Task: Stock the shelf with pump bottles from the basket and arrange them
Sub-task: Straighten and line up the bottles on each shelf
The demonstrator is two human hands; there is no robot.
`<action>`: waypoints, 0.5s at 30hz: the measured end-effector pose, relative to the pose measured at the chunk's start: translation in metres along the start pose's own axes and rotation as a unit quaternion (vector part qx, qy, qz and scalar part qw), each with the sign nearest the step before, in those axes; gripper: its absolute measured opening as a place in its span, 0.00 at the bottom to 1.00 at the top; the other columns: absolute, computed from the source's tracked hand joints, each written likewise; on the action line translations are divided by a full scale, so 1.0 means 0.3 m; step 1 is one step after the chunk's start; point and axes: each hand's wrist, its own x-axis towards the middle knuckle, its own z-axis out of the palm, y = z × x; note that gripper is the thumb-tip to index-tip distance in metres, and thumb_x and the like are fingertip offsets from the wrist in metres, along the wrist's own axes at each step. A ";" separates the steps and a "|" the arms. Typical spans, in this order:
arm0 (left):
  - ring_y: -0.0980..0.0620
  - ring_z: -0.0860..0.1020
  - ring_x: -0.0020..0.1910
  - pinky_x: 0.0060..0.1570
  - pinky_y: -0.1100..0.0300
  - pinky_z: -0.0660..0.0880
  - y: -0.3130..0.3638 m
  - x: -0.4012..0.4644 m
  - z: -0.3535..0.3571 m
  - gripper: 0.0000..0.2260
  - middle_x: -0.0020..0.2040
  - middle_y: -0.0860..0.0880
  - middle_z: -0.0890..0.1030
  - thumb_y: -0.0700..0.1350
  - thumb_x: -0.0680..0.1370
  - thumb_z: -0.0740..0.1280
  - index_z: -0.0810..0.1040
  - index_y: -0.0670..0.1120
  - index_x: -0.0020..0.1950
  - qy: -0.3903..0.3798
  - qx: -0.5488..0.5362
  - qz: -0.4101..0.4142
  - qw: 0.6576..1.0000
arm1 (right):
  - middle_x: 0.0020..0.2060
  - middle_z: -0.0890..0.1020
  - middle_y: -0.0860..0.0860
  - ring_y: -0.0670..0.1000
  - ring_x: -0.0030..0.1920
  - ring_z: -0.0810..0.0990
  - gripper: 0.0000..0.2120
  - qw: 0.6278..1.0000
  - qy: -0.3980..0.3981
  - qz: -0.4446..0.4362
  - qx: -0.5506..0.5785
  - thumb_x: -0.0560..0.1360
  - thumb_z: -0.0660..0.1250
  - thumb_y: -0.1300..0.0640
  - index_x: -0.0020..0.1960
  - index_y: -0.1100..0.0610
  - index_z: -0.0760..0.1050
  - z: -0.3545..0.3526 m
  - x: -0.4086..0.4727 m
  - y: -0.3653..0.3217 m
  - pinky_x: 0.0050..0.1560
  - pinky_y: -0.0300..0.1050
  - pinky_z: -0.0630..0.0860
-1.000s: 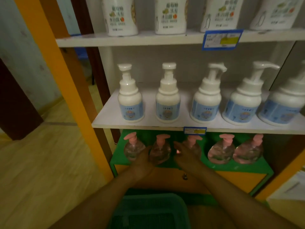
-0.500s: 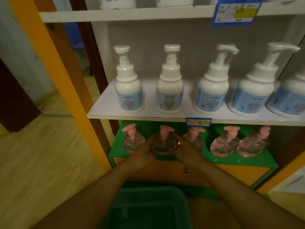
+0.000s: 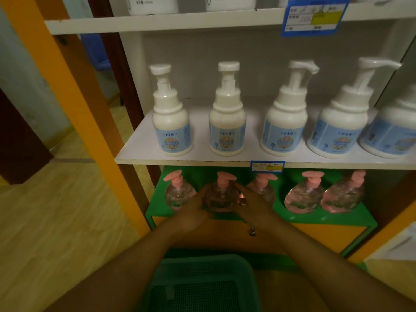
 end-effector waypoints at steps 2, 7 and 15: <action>0.56 0.76 0.55 0.59 0.56 0.74 -0.001 -0.001 0.001 0.24 0.52 0.62 0.74 0.49 0.66 0.66 0.66 0.67 0.59 0.001 -0.002 0.000 1.000 | 0.40 0.71 0.37 0.37 0.30 0.75 0.17 1.000 -0.001 -0.002 0.002 0.79 0.60 0.59 0.66 0.47 0.66 0.000 -0.002 -0.007 0.23 0.23 0.65; 0.66 0.74 0.49 0.57 0.61 0.74 0.000 -0.001 0.004 0.21 0.52 0.67 0.72 0.55 0.65 0.66 0.68 0.73 0.54 0.004 0.011 0.005 1.000 | 0.41 0.72 0.36 0.36 0.32 0.76 0.16 1.000 -0.001 -0.009 0.015 0.79 0.61 0.58 0.63 0.43 0.67 0.004 -0.004 -0.009 0.25 0.22 0.66; 0.60 0.74 0.51 0.60 0.57 0.73 0.013 0.004 0.002 0.25 0.49 0.66 0.70 0.40 0.75 0.65 0.64 0.55 0.71 0.013 0.000 0.022 1.000 | 0.43 0.71 0.31 0.26 0.38 0.74 0.22 0.999 -0.006 -0.008 0.031 0.77 0.63 0.60 0.52 0.32 0.62 0.010 -0.007 0.000 0.32 0.20 0.69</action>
